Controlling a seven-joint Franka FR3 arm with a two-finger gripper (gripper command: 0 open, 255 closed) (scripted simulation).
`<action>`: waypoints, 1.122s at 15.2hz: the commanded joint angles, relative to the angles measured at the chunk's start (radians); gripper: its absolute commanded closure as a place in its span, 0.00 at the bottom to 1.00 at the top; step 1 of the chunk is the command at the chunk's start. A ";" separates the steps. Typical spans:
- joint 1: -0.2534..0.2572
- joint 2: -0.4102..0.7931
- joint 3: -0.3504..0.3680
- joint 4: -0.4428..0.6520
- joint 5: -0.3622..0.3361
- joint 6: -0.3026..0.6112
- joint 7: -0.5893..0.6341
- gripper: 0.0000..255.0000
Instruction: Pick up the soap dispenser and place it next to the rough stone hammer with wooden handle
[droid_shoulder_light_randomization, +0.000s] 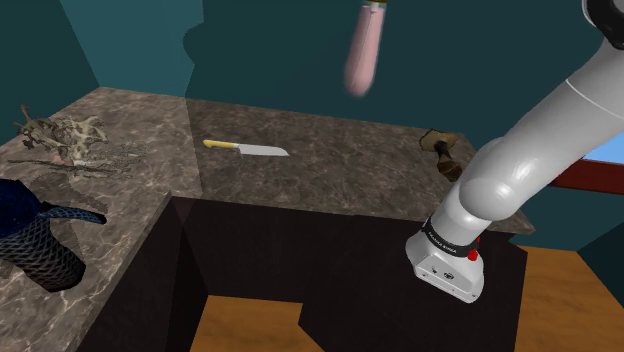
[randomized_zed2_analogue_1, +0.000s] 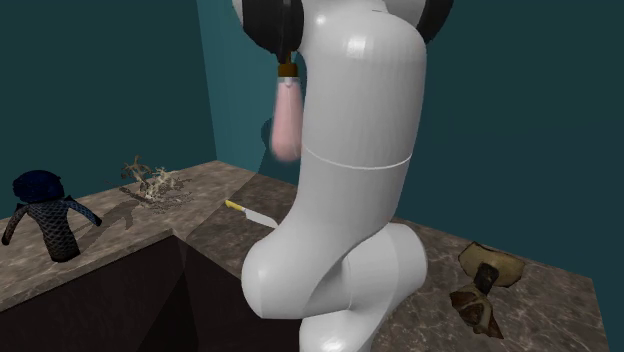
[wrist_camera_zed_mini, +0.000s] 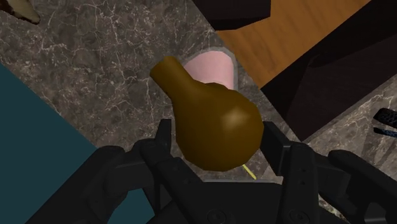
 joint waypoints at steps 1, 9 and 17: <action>-0.019 -0.019 -0.036 -0.039 -0.013 0.022 -0.062 1.00; -0.086 -0.056 -0.170 -0.164 -0.063 0.116 -0.273 1.00; -0.152 -0.014 -0.307 -0.202 -0.096 0.207 -0.478 1.00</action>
